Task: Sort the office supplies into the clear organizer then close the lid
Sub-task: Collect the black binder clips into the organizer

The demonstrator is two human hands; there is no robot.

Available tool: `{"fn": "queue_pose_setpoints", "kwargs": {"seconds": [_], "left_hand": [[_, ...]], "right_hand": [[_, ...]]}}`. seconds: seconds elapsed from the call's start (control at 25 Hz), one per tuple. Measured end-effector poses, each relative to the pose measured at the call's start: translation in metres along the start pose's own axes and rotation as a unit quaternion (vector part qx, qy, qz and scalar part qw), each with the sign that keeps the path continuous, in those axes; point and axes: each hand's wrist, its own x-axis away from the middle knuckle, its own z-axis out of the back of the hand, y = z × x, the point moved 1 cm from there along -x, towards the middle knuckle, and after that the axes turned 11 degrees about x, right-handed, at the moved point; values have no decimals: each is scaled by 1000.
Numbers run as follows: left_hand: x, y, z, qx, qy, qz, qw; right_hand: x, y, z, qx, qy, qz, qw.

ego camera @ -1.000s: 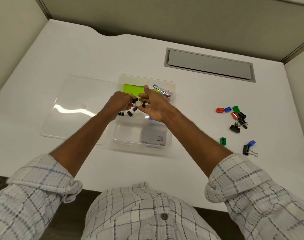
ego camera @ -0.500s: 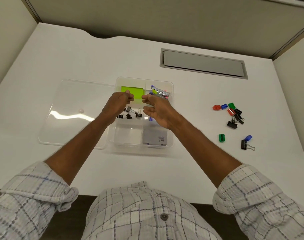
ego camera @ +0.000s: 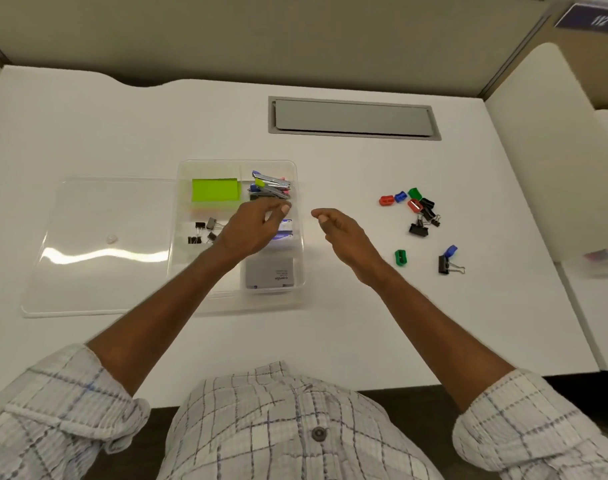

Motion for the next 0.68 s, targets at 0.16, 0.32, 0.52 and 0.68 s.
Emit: {"fn": "queue_pose_setpoints", "kwargs": {"seconds": [0.16,0.32,0.52,0.68], "left_hand": [[-7,20,-53,-14,-66,-40,997],[-17,38,-100,-47,-96,-51,993],[-32,58,-149,-74,-130,-59,987],[-46,72,-184,-102,-158,-50,981]], "right_hand": [[13,32,34,36,19,-8,999],[22,58,68,36,36,-17,999],[22,93,109,58,70,-38,995],[16,125,136,124,114,-58,984]]}}
